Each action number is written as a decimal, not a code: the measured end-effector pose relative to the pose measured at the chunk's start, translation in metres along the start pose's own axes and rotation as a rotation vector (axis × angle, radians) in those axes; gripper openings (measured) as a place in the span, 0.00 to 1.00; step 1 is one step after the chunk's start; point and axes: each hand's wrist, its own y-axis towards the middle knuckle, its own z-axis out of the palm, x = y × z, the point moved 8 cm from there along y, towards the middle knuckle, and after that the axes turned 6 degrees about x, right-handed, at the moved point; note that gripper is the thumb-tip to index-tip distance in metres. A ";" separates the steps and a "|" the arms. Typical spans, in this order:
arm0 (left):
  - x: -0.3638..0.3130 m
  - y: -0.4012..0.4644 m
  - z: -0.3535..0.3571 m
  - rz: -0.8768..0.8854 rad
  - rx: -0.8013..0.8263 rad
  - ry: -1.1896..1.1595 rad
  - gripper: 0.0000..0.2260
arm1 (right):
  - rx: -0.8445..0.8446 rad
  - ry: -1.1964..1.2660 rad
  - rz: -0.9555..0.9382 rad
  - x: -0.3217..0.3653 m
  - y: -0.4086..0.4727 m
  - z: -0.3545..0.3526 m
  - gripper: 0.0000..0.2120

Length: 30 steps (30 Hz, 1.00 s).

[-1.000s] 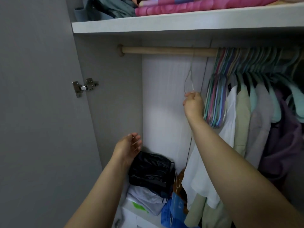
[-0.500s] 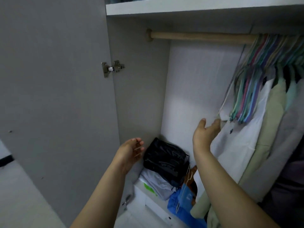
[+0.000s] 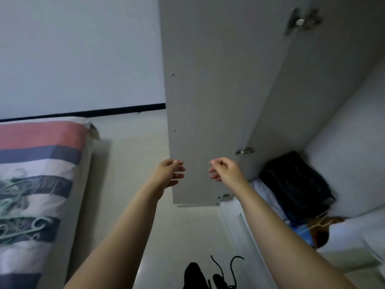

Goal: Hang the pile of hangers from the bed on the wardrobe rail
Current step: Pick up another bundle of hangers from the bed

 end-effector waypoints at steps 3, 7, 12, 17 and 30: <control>0.031 -0.025 -0.072 -0.042 -0.113 -0.055 0.09 | 0.147 -0.039 -0.010 0.007 0.002 0.087 0.07; 0.071 -0.067 -0.167 -0.082 -0.209 -0.075 0.11 | 0.312 -0.082 -0.030 0.016 -0.005 0.213 0.06; 0.128 -0.132 -0.308 -0.137 -0.354 -0.088 0.09 | 0.475 -0.095 -0.019 0.018 -0.035 0.379 0.07; 0.185 -0.190 -0.431 -0.176 -0.504 -0.173 0.07 | 0.601 -0.095 0.024 0.014 -0.065 0.520 0.06; 0.323 -0.274 -0.596 -0.346 -0.772 -0.510 0.08 | 0.840 -0.228 0.207 -0.012 -0.066 0.739 0.06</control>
